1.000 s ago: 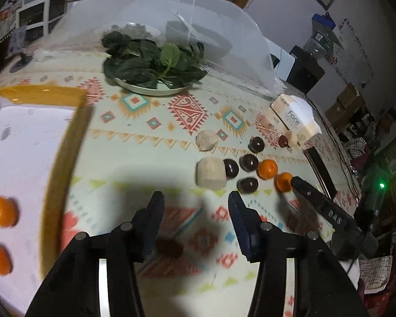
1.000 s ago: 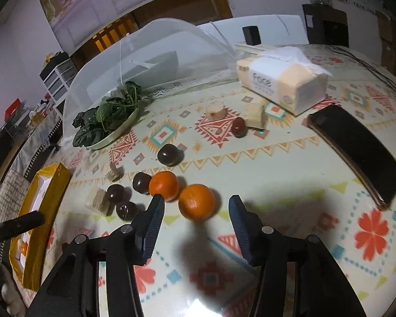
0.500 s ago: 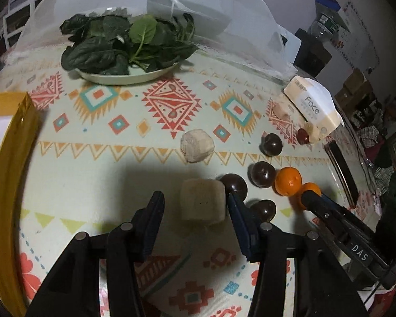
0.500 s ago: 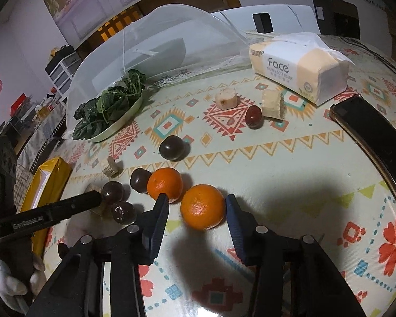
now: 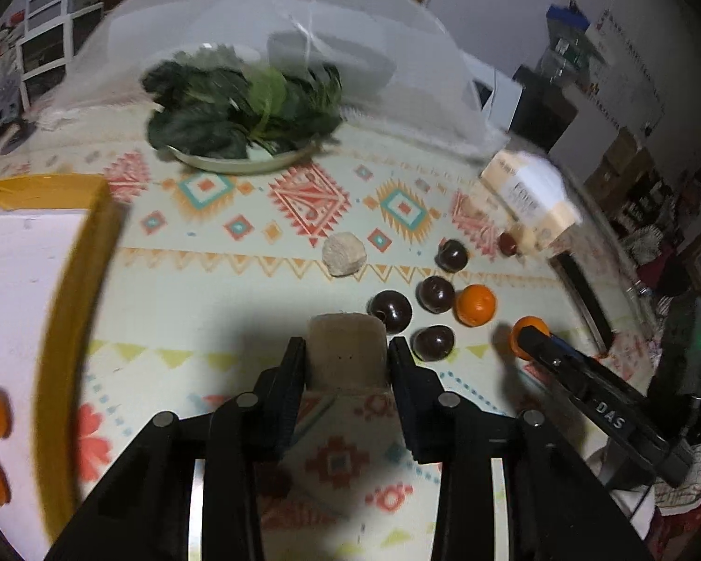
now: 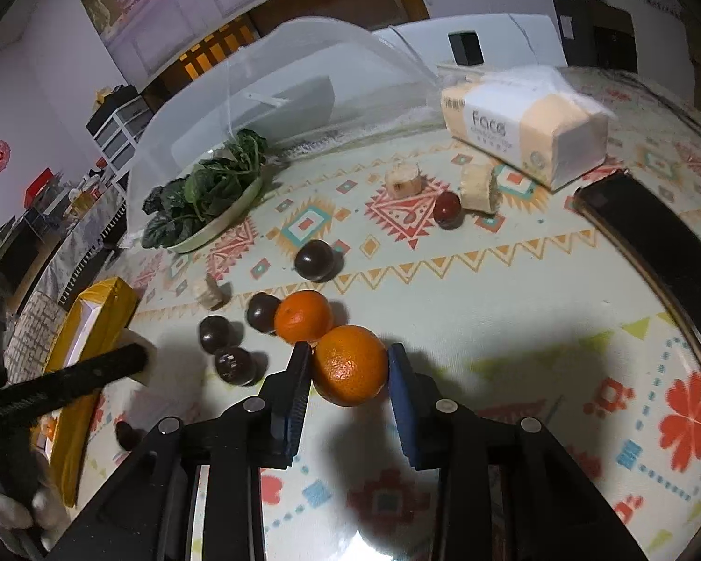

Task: Organize fruits
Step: 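Place the beige cylinder and mandarin into the white tray with both tools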

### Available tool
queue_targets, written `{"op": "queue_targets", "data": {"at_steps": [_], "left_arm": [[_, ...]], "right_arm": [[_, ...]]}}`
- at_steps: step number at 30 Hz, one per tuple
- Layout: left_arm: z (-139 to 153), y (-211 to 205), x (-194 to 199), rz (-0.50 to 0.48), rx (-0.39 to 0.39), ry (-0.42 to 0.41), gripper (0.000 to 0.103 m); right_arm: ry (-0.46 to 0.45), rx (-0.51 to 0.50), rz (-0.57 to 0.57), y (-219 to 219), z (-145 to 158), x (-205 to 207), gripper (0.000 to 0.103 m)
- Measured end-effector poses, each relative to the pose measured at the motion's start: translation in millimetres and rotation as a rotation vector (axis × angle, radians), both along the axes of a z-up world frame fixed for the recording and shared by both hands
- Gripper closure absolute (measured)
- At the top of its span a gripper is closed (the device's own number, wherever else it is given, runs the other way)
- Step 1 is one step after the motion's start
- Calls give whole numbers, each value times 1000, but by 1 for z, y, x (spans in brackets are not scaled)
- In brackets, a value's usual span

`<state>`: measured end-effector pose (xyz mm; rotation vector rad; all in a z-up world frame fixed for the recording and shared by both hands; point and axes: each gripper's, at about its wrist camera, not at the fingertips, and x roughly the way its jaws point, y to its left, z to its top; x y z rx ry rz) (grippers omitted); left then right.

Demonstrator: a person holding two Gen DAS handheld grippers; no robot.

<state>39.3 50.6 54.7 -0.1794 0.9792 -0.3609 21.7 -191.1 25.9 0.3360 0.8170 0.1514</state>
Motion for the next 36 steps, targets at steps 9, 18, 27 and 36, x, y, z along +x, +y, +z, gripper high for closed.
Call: {"op": "queue_targets", "data": {"at_steps": [9,18,27,36], "left_arm": [[35,94,-60,116,-42,-93,68],[41,208,-111,352,6,-158,68],[7,262,-118,456,71,-131,68],[-11,285,-77,459,77,-78,68]], "right_arm": [[-96,-36,78,46,49,-34,68],[-118,-29,275,148,66,-47,68],[-76,-40,474,270,51,-30,68],[-20,-121,547,347,19,13,68]]}}
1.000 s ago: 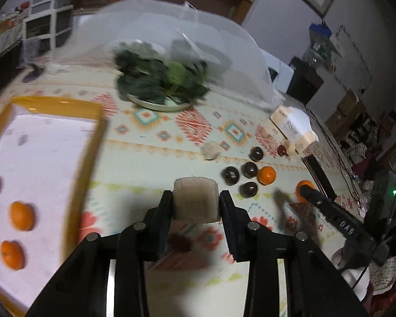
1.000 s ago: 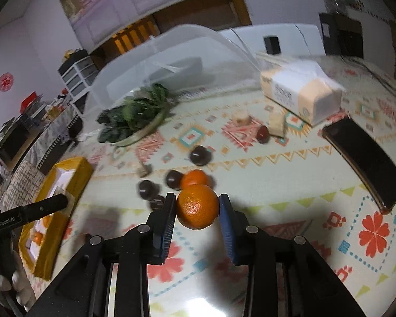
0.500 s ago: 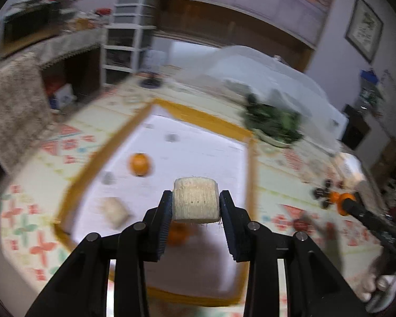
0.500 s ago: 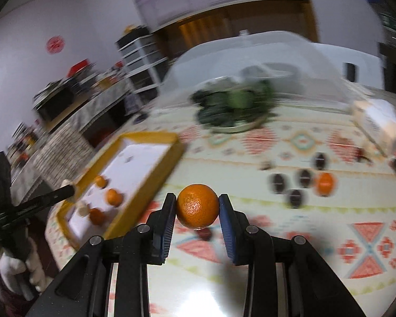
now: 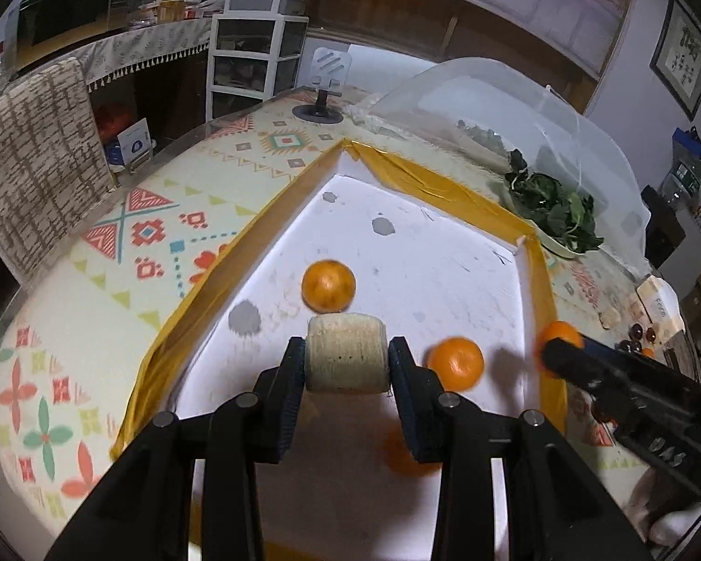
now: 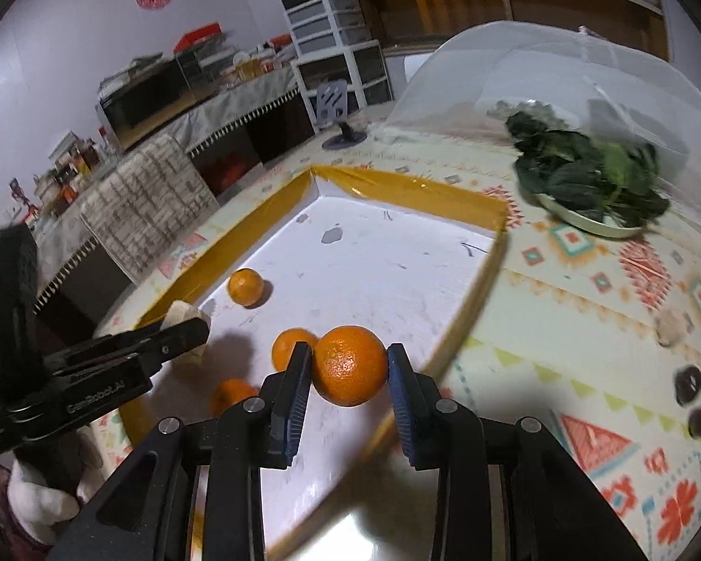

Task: Organize fruits
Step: 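Place the beige cylinder and mandarin into the white tray with both tools, then grasp a small beige piece with the left tool while the right tool grasps a mandarin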

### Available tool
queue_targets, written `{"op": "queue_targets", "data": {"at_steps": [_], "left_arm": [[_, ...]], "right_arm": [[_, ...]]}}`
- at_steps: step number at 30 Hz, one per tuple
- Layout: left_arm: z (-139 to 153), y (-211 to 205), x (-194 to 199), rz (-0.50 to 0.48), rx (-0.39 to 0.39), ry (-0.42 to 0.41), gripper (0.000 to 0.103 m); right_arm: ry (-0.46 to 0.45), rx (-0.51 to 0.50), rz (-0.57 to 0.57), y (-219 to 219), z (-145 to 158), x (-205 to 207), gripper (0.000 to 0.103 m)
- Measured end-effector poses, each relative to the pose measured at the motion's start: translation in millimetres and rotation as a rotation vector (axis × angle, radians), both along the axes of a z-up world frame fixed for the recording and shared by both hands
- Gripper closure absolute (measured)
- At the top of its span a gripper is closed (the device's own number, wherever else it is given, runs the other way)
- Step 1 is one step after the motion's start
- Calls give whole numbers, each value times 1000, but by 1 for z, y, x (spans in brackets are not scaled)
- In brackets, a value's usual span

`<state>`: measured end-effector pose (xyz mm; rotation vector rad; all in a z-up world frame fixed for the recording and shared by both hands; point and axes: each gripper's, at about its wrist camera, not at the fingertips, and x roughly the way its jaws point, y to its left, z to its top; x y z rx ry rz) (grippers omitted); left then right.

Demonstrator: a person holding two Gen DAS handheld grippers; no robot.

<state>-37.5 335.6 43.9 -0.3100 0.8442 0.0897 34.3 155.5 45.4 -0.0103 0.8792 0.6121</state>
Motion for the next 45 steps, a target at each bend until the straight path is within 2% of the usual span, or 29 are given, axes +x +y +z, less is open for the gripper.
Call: {"op": "queue_targets", "data": {"at_steps": [6,10,14,16,20,24,31,35,40,45], "left_arm": [[-9,0,15,-22,-3,22,68],[-7,2,14,-21,-21,4,68],[-2,5,11,-16,-42,-9,54],[3,6,6,-11,-55,-21,51],[12,7,-5,3,-71,-35,40],[24,1,-19,-1,-84,-59,38],[46,-27,-43,-61,-87,-97,34],[59,-53,-57,-117,-80,-127,33],[66,-99,-64,-225,-72,-147,29],[57,-152,-53,-337,-57,-103,29]], "right_arm": [[17,-52,-7,15,-17,22,68],[10,-67,-6,19,-20,28,68],[13,-58,-14,24,-21,31,66],[26,-32,-18,22,-21,32,66],[0,1,-27,14,-8,27,65],[-32,35,-55,-5,13,17,64],[-103,39,-154,-83,43,-18,57],[-128,30,-269,-158,51,-41,56],[-112,24,-451,-254,49,-57,55],[-83,35,-549,-308,37,-62,55]]}}
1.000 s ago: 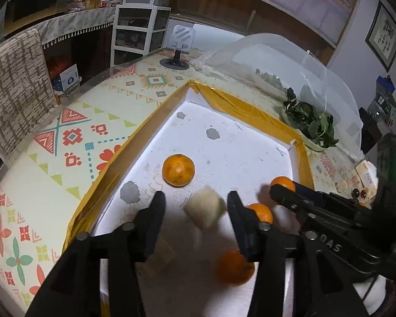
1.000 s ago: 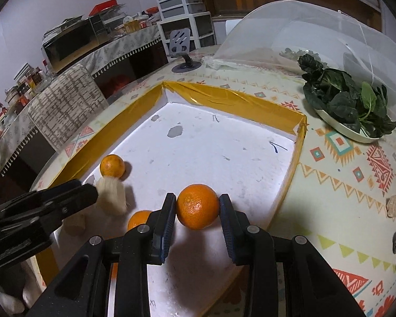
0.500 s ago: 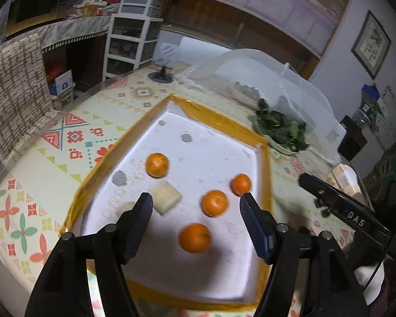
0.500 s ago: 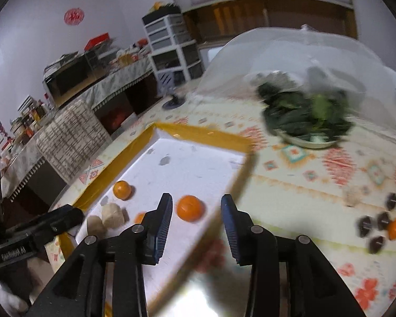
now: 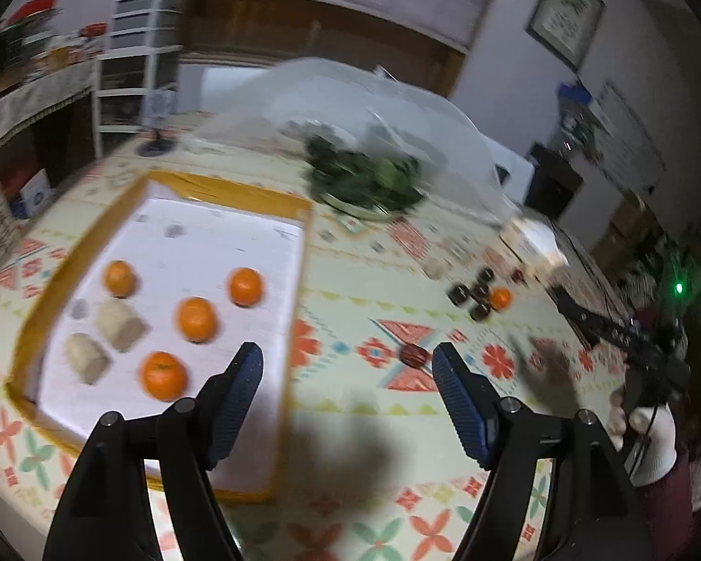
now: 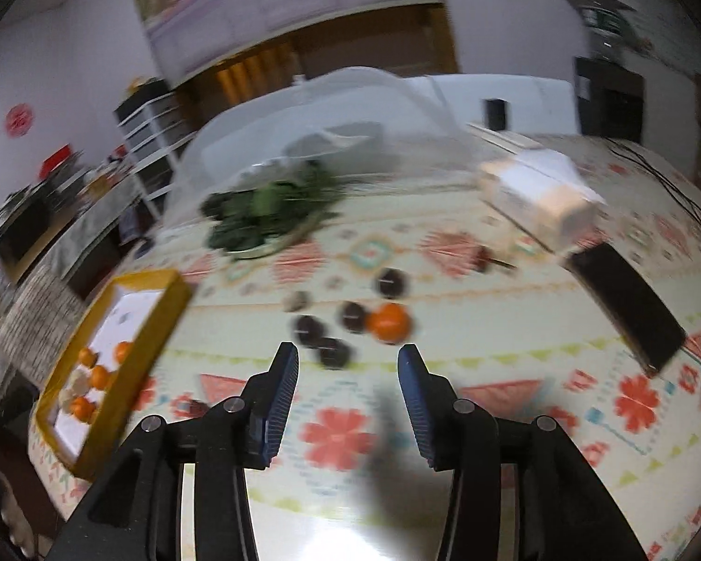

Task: Organize fruits
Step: 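Grasp a small beige piece with the left tool while the right tool grasps a mandarin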

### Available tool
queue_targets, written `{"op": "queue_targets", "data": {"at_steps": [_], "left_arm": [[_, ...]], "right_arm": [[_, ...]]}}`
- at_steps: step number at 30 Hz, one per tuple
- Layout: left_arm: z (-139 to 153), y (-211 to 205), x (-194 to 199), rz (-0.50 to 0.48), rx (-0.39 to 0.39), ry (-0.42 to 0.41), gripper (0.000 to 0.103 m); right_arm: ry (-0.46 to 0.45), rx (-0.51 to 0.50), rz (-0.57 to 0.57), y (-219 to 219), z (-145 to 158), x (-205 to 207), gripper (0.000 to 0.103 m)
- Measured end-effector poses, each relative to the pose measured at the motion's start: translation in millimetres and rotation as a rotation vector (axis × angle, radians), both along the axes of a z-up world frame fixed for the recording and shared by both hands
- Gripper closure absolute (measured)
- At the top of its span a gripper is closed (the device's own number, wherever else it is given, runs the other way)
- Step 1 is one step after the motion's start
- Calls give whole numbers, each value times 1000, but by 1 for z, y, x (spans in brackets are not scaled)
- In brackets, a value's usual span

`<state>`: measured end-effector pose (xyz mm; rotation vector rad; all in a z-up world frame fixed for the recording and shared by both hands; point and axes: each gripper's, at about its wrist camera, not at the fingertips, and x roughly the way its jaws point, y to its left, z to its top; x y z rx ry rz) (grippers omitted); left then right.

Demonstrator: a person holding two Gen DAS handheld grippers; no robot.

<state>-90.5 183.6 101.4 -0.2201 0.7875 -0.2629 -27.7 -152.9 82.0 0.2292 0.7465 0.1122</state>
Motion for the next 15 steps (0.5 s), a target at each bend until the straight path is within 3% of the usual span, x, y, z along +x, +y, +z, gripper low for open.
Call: {"op": "queue_targets", "data": {"at_steps": [5,13,15], "left_arm": [[-15,-43,12,-80,42,42,29],[-30,-66,40,-97,54,66,29],[-33,-71,47,-99,71,64,35]], "right_arm": [[41,42,-17,-17,-21,15,55],[89,54,-20,-13,-50,65,55],[100,52,-19,-12,-56,76,55]]}}
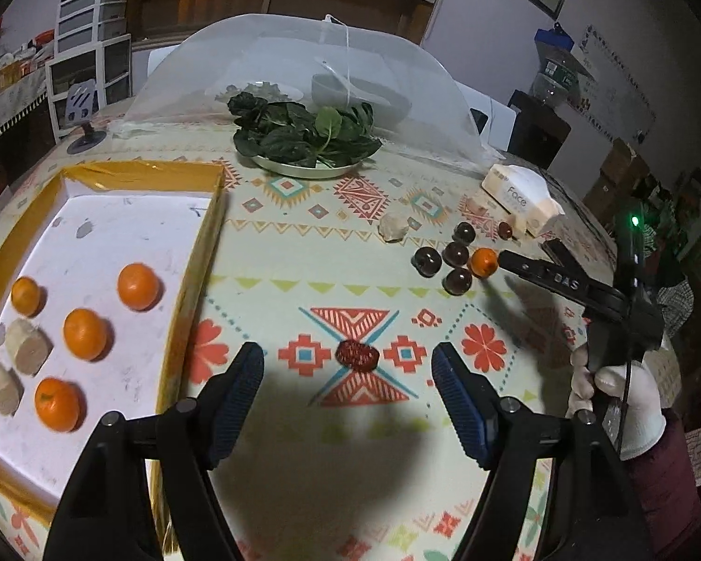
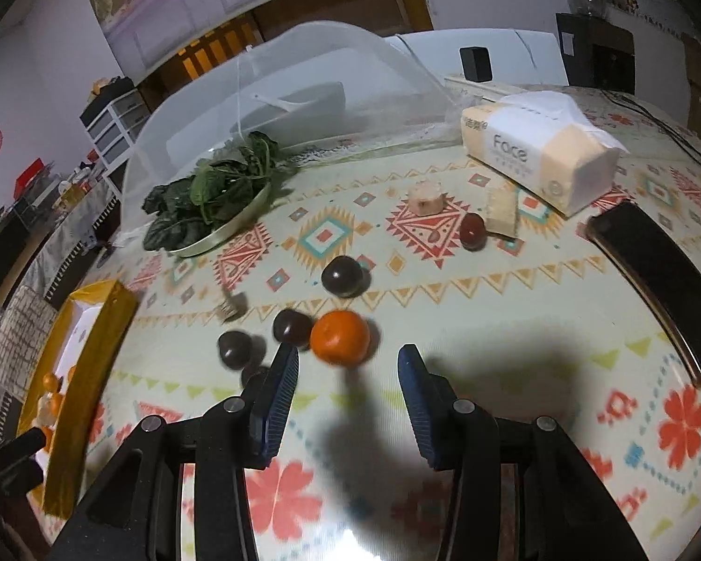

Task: Organize fruits
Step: 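Grasp a small beige piece with the left tool while the right tool grasps a mandarin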

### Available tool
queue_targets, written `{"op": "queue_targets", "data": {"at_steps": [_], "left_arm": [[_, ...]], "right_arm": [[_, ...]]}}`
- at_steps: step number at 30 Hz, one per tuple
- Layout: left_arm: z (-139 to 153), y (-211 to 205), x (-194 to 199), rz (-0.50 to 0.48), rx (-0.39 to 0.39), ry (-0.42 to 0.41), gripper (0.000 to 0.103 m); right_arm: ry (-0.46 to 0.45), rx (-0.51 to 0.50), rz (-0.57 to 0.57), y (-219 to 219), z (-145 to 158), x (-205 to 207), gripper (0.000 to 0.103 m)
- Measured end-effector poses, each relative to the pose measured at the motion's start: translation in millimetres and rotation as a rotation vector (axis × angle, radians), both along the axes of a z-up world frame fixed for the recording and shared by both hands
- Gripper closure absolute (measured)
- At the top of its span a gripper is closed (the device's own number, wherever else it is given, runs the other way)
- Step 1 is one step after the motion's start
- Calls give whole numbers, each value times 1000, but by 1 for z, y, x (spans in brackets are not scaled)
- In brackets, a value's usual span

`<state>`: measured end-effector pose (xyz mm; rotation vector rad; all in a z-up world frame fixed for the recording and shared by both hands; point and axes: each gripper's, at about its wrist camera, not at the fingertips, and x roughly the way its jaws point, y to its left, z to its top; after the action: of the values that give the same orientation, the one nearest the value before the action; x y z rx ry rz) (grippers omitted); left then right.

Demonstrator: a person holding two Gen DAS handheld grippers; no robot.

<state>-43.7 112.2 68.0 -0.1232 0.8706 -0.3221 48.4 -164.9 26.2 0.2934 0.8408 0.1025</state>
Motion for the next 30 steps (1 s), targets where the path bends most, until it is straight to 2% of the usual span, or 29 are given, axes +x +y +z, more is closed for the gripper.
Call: {"op": "queue_targets", "data": {"at_steps": [2,7,8,11,20,26,28,29,30], "left_arm": [[-2,-6,6,-1,12,3,41],[3,-18,41,16,7,22,41],[4,-21,49,16,0,28,41],[4,-33,76,14,-12,56,41],[-36,-76,148,19,-28,208,41],[-46,-102,171,24,1,200,41],[-48,-111,175,21,42,185,41],[-50,-116,176,21,81,175,45],[-51,-120,178,24,103,169,66]], "right_arm": [[10,1,2,1,-5,9,55],[22,-28,29,8,-18,23,56],[18,-28,35,8,-18,23,65],[10,-29,48,10,-17,23,68],[-28,69,43,-5,-15,13,68],[-21,130,30,-16,-17,13,68],[-25,127,33,-15,-16,13,68],[-29,119,34,-14,-15,12,68],[-33,112,34,-14,-14,12,68]]}}
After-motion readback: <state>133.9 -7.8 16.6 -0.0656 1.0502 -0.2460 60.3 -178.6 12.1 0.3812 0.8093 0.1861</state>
